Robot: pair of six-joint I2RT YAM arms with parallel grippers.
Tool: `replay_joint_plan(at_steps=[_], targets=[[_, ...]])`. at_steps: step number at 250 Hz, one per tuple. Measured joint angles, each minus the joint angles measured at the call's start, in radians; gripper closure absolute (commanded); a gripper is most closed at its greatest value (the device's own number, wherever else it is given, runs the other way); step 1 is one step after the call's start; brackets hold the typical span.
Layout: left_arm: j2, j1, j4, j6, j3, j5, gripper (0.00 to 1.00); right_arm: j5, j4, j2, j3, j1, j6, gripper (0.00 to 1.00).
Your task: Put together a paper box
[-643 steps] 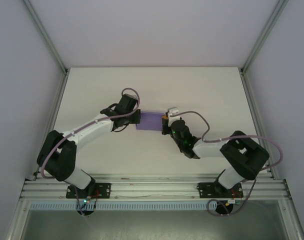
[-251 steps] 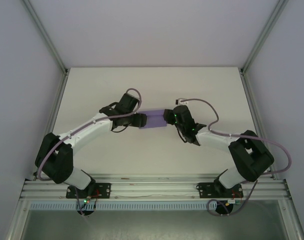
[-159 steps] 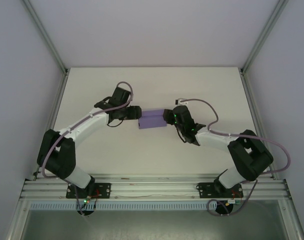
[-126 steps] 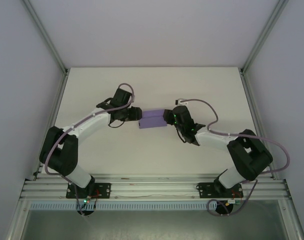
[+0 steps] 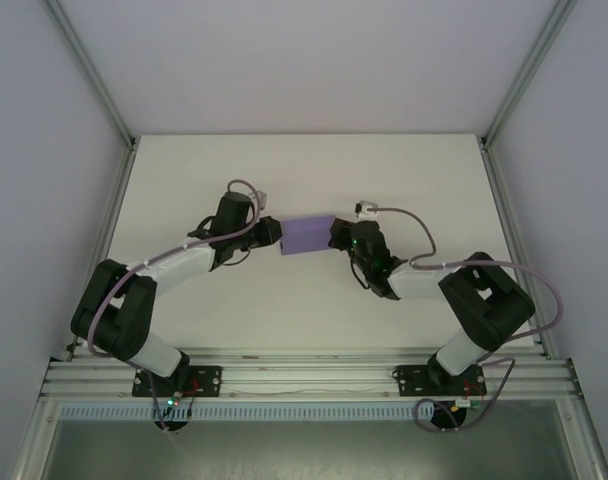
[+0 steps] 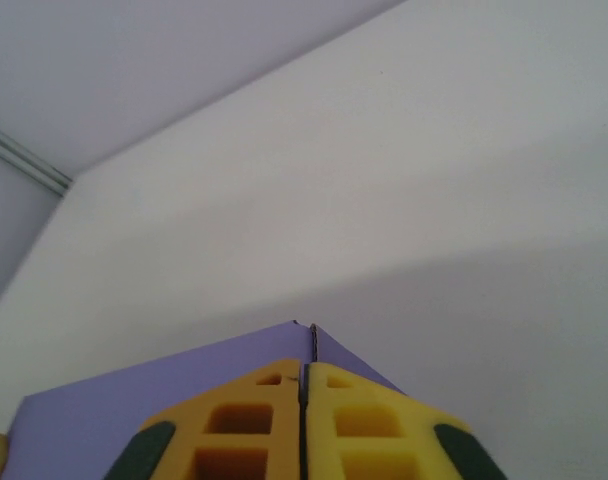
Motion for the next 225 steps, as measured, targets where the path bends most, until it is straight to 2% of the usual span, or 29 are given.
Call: replay_joint_plan(at_steps=[21, 47, 73, 84, 102, 114, 133, 148, 156, 169, 192, 225], targets=[[0.002, 0.0, 0.043, -0.001, -0.015, -0.001, 0.94, -0.008, 0.079, 0.007, -0.03, -0.002, 0.003, 0.99], [0.009, 0.0, 0.058, -0.002, -0.01, -0.002, 0.94, -0.018, 0.076, -0.002, -0.027, -0.008, -0.008, 0.96], [0.018, 0.0, 0.028, 0.013, 0.029, -0.004, 0.8, -0.019, -0.044, -0.029, 0.023, -0.013, -0.044, 0.87], [0.023, 0.0, 0.0, 0.027, 0.051, -0.006, 0.72, -0.018, -0.112, -0.037, 0.055, -0.014, -0.06, 0.79], [0.03, 0.0, -0.069, 0.047, 0.096, -0.02, 0.65, -0.018, -0.244, -0.04, 0.125, -0.016, -0.093, 0.65], [0.038, -0.001, -0.121, 0.055, 0.131, -0.033, 0.54, -0.027, -0.342, -0.04, 0.185, -0.014, -0.127, 0.55], [0.05, -0.002, -0.207, 0.079, 0.207, -0.072, 0.38, -0.041, -0.461, -0.04, 0.282, -0.011, -0.159, 0.49], [0.053, -0.003, -0.263, 0.098, 0.279, -0.117, 0.16, -0.05, -0.526, -0.04, 0.357, -0.011, -0.197, 0.41], [0.052, -0.003, -0.282, 0.113, 0.312, -0.139, 0.01, -0.057, -0.557, -0.04, 0.4, -0.011, -0.221, 0.37], [0.043, -0.002, -0.298, 0.128, 0.357, -0.181, 0.0, -0.082, -0.598, -0.04, 0.462, -0.014, -0.265, 0.28], [0.004, 0.008, -0.316, 0.145, 0.381, -0.244, 0.0, -0.18, -0.68, -0.032, 0.568, -0.027, -0.408, 0.01], [-0.081, 0.063, -0.349, 0.151, 0.354, -0.334, 0.0, -0.346, -0.801, 0.0, 0.666, -0.045, -0.743, 0.0]])
